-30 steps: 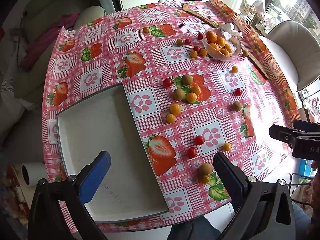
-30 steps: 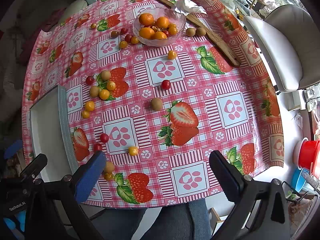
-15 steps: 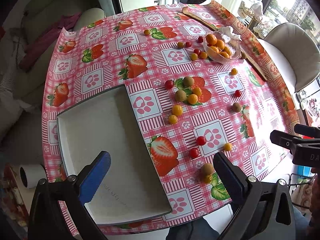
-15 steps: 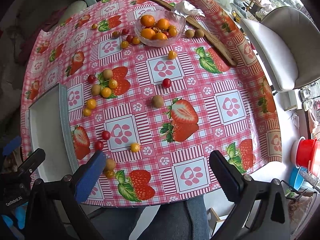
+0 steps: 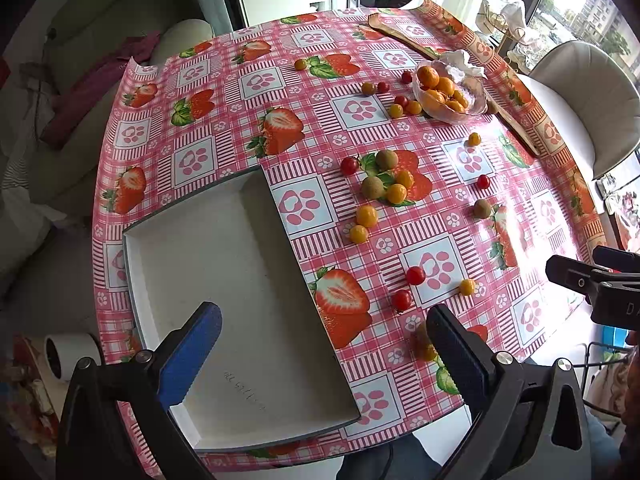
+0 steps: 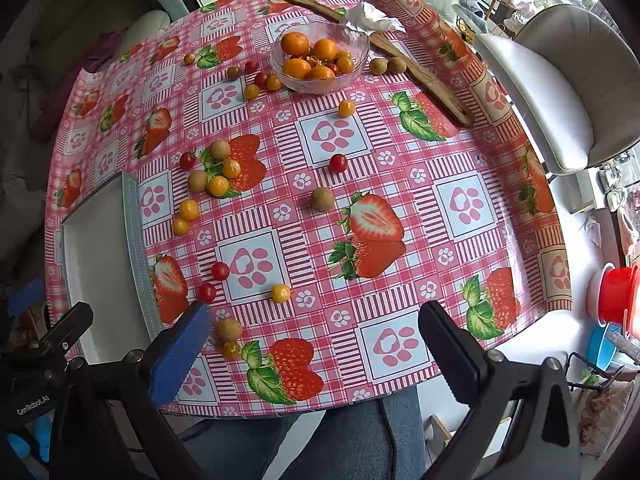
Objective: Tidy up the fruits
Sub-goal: 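Move both tools from the fruit bowl toward the scattered tomatoes and kiwis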
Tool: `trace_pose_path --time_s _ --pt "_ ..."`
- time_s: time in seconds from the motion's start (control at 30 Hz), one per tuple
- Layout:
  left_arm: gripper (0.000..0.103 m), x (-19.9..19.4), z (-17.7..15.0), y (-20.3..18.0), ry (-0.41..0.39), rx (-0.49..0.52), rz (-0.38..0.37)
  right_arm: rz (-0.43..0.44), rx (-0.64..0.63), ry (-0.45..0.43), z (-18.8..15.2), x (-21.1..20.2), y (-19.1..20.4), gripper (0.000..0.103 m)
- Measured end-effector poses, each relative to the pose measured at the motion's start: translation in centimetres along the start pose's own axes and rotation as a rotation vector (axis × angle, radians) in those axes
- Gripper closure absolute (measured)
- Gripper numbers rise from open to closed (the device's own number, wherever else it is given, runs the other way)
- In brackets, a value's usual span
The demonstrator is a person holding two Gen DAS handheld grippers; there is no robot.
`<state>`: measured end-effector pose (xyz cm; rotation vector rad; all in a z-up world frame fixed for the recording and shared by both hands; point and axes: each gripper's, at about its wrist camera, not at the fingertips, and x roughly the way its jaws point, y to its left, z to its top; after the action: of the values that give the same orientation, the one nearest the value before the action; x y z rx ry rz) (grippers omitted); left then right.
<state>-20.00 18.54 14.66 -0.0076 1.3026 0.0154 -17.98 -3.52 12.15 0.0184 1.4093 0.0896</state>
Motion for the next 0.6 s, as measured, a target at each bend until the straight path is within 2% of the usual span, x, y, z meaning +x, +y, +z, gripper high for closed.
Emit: trace_pose_path --time_s 0.6 --pt "0.000 1.1 0.9 -0.6 0.027 0.014 0.014 -0.002 0.027 0.000 0.2 0.4 -0.7 0.000"
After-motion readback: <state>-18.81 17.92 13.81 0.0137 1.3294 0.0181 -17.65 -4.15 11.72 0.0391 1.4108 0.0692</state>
